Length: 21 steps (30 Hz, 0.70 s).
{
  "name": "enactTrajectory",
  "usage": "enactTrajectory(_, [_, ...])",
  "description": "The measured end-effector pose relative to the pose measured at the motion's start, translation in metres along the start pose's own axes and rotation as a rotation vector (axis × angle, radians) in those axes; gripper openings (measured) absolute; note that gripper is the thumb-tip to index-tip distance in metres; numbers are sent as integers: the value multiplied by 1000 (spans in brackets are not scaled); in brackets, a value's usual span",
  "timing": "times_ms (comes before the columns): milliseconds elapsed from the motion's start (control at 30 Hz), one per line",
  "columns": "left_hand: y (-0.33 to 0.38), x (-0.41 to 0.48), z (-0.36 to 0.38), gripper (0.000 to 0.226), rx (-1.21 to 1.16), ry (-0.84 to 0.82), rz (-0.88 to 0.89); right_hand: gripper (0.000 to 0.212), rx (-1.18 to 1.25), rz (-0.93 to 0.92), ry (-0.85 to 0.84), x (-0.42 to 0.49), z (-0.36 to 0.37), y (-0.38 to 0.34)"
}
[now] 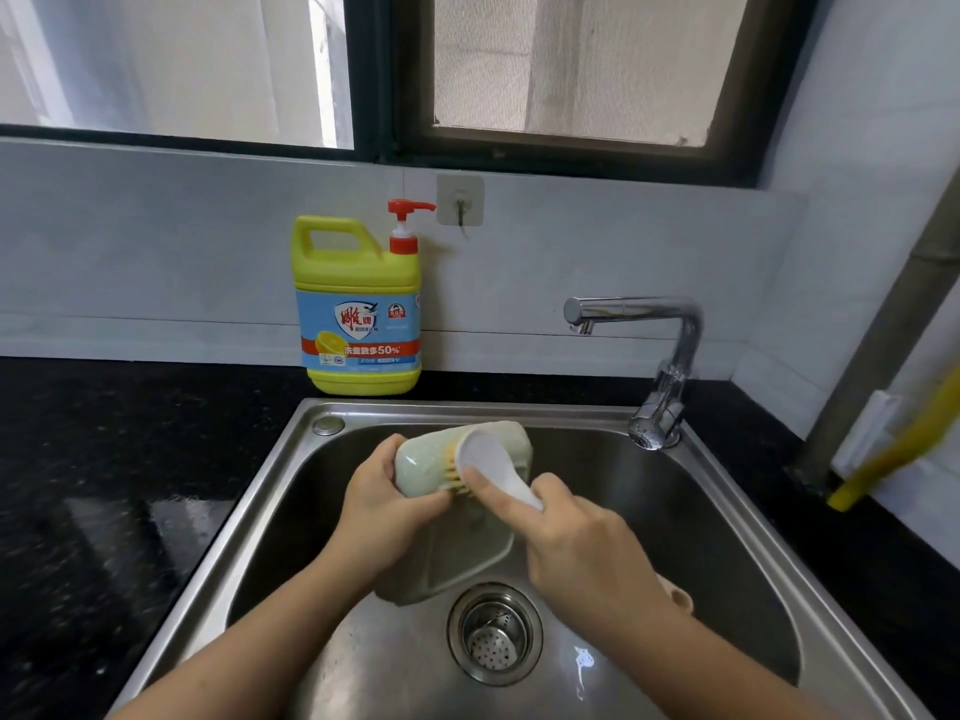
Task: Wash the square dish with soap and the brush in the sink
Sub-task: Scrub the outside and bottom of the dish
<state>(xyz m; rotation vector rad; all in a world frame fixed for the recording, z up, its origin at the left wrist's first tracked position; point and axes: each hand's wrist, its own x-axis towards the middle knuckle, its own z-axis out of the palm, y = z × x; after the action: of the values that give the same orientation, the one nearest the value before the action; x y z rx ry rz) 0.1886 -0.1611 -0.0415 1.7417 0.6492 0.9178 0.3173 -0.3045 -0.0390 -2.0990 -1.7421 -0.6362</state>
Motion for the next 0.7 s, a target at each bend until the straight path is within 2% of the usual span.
enactTrajectory(133, [2,0,-2,40,-74,12,-35,78,-34,53,40,0,1,11])
enactTrajectory(300, [5,0,-1,40,-184,41,-79,97,-53,172,7,1,0,24])
enactTrajectory(567, [6,-2,3,36,-169,16,-65,74,-9,-65,53,-2,-1,1])
enactTrajectory(700, [8,-2,0,37,-205,46,-84,71,-27,32,75,-1,-2,16])
